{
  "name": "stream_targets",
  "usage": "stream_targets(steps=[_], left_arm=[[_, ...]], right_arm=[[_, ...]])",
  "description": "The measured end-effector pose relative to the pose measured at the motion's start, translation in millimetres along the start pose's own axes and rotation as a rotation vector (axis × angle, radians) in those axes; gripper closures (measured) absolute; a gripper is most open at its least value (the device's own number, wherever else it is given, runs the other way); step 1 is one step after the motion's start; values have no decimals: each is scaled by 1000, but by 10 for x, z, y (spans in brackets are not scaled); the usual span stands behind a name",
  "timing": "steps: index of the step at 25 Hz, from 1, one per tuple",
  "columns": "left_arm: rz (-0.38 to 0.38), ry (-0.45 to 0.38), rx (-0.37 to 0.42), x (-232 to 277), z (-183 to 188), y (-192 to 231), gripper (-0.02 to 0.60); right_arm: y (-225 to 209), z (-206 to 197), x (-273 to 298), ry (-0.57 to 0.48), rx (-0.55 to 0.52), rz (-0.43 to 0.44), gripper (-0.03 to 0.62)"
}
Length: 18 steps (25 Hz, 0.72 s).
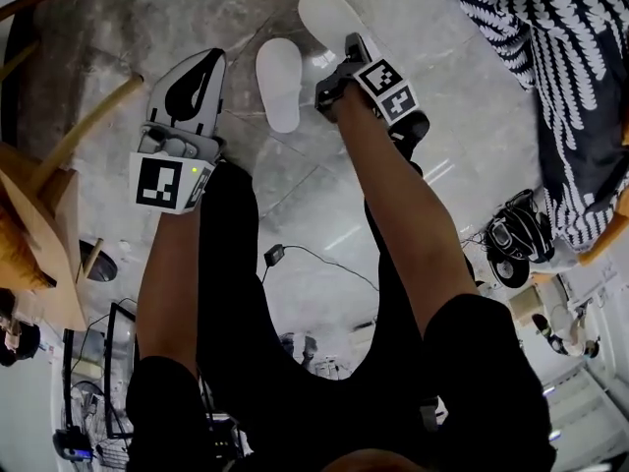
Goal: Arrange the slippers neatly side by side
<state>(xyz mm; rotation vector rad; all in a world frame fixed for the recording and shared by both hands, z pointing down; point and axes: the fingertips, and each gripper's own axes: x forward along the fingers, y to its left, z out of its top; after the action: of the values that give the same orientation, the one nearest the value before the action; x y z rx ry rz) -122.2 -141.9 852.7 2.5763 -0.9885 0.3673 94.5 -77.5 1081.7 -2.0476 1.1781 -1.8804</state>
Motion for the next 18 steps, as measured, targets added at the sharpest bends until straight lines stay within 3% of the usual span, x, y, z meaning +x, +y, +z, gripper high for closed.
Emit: stream_targets(steps=[6,13,18], left_arm=[[-6,-3,2,-155,-70,-38,568],[-25,5,1,-244,-225,-204,568],[-50,5,3,-281,-261,-335,568]], right_arm=[[-545,-440,-288,-114,297,-127,559],[-1088,-905,-509,-191,518,-242,559],[-1240,-1060,-487,-217,565,-253,559]])
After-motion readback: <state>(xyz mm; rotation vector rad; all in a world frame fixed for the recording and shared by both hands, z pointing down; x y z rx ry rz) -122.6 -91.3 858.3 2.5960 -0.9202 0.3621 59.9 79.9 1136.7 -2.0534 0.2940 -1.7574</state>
